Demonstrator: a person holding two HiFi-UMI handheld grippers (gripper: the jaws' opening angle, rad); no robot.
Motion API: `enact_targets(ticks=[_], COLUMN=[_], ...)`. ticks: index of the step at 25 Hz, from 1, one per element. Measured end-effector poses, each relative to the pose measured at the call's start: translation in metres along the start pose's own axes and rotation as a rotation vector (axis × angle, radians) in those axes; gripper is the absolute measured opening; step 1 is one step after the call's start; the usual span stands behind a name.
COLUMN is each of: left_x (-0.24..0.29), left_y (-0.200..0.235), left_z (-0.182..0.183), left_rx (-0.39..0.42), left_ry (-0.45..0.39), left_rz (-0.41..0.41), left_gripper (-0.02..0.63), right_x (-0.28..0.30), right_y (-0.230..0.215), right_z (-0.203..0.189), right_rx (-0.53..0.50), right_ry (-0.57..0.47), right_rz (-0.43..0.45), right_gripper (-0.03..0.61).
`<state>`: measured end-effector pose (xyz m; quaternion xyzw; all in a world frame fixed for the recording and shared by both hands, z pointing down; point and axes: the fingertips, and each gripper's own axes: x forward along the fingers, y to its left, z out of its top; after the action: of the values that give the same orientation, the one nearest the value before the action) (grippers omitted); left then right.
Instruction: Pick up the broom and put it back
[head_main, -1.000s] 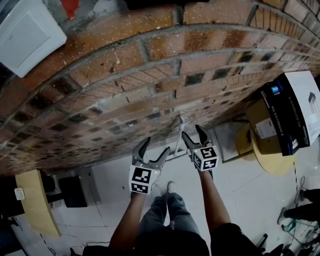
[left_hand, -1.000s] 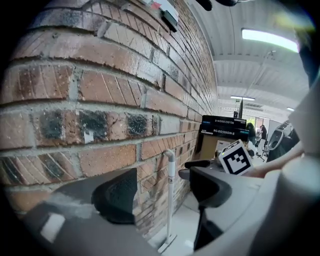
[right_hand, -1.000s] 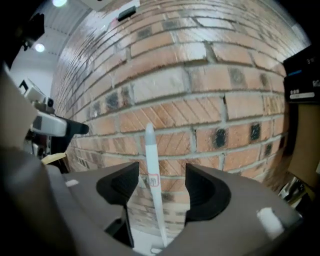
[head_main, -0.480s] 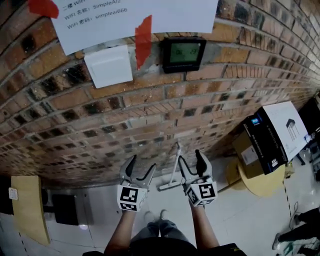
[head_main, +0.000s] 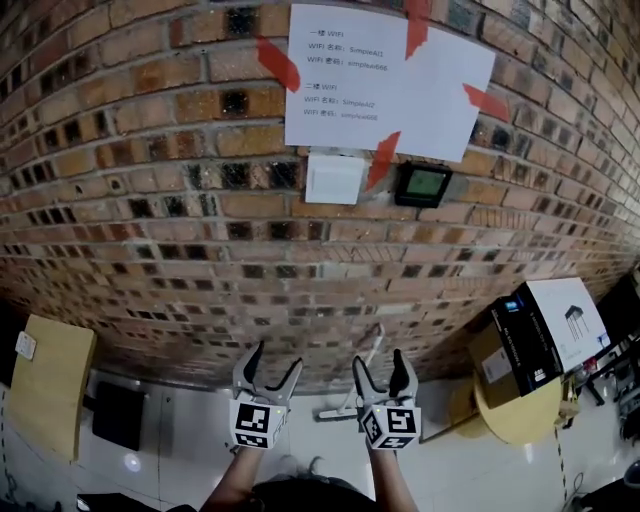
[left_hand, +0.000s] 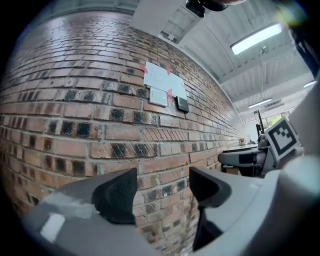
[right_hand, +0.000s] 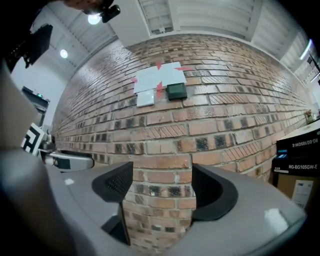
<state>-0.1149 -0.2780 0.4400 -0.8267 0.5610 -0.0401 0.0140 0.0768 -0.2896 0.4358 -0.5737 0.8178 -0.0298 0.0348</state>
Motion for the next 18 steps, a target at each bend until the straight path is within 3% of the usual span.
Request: enact_targets(ticks=[6, 11, 18], left_x=[-0.024, -0.056, -0.118], left_y=[-0.009, -0.021, -0.083], left_z=[-0.010, -0.013, -0.009], left_rx=[-0.014, -0.015, -0.056], left_ry=[-0.013, -0.021, -0.038], left_rz=[-0.023, -0.005, 0.046], left_gripper=[0.331, 0.328, 0.328], right_x=[-0.022, -0.058, -0.131], right_y=[0.028, 0.043, 0.037], right_z=[-0.004, 0.001, 0.010], right_rx=[-0.077, -0.052, -0.061], right_ry=[0.054, 0.000, -0.014], right_rz=[0.011, 0.034, 0.117], right_gripper=[0.362, 0.363, 0.362])
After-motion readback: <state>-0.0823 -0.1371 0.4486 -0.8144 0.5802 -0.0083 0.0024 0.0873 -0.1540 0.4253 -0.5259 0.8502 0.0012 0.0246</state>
